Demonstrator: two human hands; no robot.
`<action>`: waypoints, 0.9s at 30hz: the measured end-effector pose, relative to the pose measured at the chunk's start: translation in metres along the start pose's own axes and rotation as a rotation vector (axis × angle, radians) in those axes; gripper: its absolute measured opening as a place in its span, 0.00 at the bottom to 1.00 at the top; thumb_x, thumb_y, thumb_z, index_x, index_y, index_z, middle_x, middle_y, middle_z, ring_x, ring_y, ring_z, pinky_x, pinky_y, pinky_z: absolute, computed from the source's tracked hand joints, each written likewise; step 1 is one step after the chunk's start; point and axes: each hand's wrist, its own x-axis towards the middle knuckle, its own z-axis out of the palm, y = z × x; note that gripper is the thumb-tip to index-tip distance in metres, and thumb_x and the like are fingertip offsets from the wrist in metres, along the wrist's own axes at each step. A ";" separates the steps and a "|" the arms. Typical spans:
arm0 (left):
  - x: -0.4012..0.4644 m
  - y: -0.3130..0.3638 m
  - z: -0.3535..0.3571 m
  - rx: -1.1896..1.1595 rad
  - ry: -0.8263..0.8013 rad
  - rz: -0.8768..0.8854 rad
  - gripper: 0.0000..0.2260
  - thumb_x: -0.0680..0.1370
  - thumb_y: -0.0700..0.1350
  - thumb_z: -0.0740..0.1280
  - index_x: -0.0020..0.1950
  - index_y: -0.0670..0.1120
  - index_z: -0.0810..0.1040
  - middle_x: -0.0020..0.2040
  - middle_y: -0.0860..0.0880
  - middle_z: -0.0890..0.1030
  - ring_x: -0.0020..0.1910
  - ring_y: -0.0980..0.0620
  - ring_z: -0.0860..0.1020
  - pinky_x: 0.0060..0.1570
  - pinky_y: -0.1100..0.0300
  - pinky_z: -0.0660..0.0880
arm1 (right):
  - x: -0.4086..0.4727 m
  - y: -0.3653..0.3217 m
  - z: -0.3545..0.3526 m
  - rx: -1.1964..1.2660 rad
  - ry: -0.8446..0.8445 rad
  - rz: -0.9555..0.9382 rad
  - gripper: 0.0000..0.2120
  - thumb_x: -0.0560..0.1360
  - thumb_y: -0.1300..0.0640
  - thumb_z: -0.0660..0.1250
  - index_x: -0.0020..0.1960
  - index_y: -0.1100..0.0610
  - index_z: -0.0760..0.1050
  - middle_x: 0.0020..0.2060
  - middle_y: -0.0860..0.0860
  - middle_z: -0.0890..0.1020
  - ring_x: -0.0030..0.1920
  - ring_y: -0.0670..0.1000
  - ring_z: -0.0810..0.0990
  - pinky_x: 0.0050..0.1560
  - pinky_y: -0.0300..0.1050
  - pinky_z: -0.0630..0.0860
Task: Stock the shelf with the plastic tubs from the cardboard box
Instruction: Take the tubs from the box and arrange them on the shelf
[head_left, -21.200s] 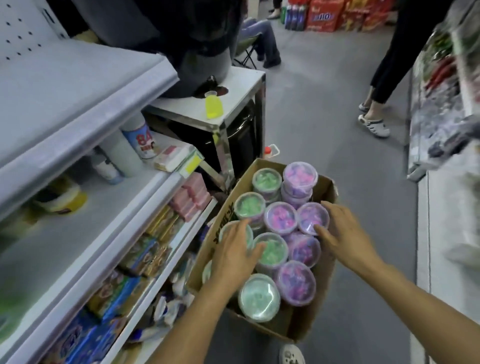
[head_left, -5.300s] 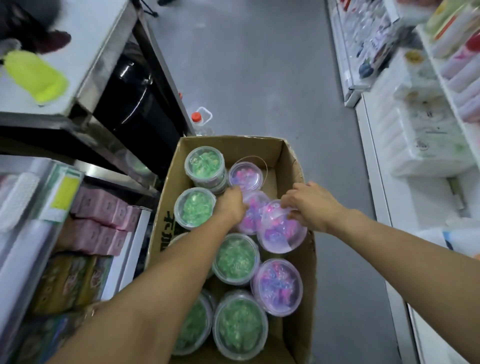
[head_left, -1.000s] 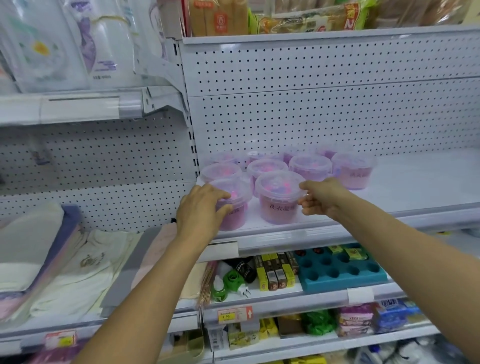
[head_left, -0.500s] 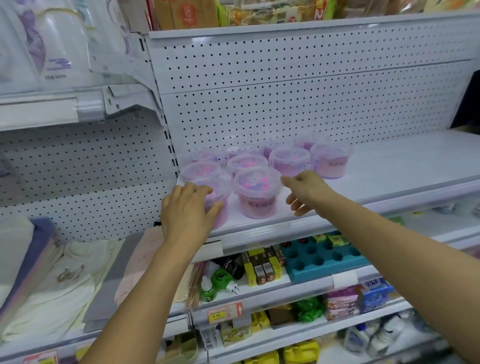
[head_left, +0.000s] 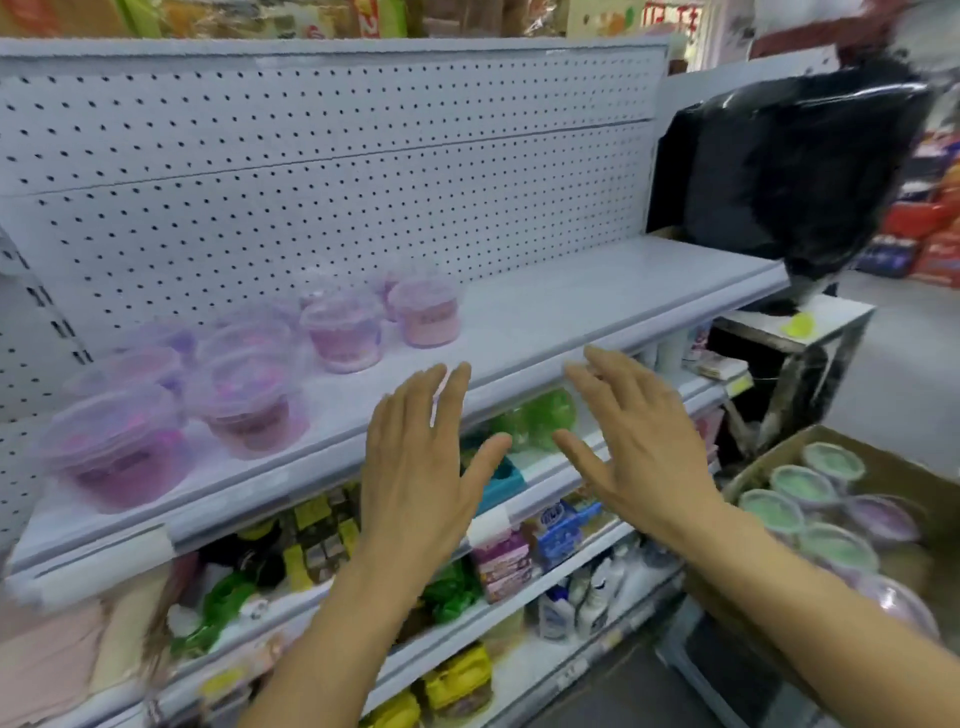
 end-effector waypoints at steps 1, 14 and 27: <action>0.002 0.021 0.014 -0.016 -0.021 0.020 0.30 0.78 0.64 0.53 0.74 0.48 0.64 0.70 0.47 0.70 0.68 0.46 0.67 0.69 0.47 0.64 | -0.012 0.020 -0.007 -0.015 0.009 0.017 0.27 0.76 0.43 0.59 0.70 0.57 0.68 0.68 0.57 0.71 0.65 0.60 0.71 0.60 0.58 0.71; 0.009 0.263 0.219 -0.212 -0.373 0.268 0.32 0.76 0.66 0.54 0.73 0.48 0.65 0.66 0.48 0.73 0.64 0.46 0.72 0.61 0.49 0.71 | -0.190 0.304 -0.054 -0.119 -0.081 0.507 0.27 0.75 0.47 0.67 0.71 0.55 0.66 0.66 0.53 0.72 0.61 0.57 0.74 0.53 0.53 0.75; 0.068 0.374 0.454 -0.342 -0.775 0.457 0.31 0.76 0.61 0.61 0.75 0.49 0.61 0.70 0.49 0.69 0.69 0.49 0.67 0.65 0.53 0.67 | -0.274 0.494 0.033 0.032 -0.482 0.890 0.38 0.72 0.41 0.68 0.76 0.51 0.57 0.70 0.51 0.65 0.67 0.55 0.69 0.64 0.51 0.70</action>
